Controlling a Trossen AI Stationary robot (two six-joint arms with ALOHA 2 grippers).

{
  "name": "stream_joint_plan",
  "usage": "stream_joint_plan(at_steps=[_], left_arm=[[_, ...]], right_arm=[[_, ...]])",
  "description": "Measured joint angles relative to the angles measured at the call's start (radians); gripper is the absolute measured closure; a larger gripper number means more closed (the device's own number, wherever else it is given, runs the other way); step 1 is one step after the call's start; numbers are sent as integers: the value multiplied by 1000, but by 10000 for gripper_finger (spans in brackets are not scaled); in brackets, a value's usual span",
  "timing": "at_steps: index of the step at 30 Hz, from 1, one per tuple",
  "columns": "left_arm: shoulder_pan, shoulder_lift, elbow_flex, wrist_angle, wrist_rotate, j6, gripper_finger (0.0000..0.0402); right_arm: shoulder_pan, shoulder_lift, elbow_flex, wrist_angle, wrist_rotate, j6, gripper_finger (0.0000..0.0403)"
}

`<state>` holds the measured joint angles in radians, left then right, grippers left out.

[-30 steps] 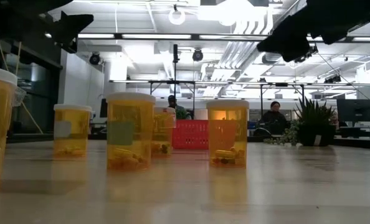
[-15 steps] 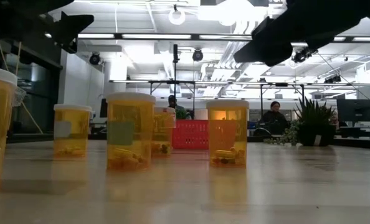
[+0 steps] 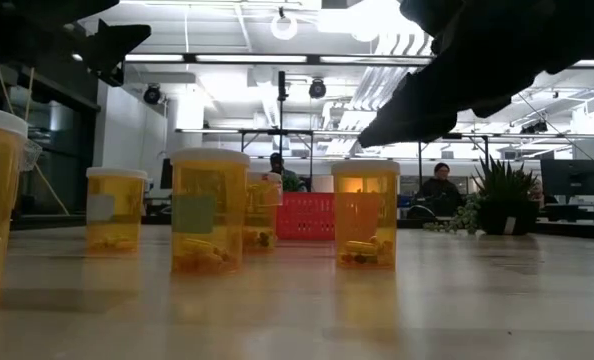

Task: Pick and place pill bottles into a basket
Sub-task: Put the orange pill bottle into the red bin

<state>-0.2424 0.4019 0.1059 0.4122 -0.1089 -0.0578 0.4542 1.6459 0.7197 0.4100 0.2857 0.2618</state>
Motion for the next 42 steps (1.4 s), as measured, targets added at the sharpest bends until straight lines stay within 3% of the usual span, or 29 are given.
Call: stream_joint_plan(at_steps=[10, 18, 32, 42], left_arm=[[0, 0, 0, 0, -11, 0, 124], [0, 0, 0, -3, -14, 0, 124], [0, 0, 0, -3, -16, 0, 124], [0, 0, 0, -3, -16, 0, 124]], right_arm=[[8, 5, 0, 25, 3, -51, 92], [11, 57, 0, 42, -3, -137, 93], [3, 101, 0, 65, 33, -143, 94], [-23, 180, 0, 152, -10, -130, 94]])
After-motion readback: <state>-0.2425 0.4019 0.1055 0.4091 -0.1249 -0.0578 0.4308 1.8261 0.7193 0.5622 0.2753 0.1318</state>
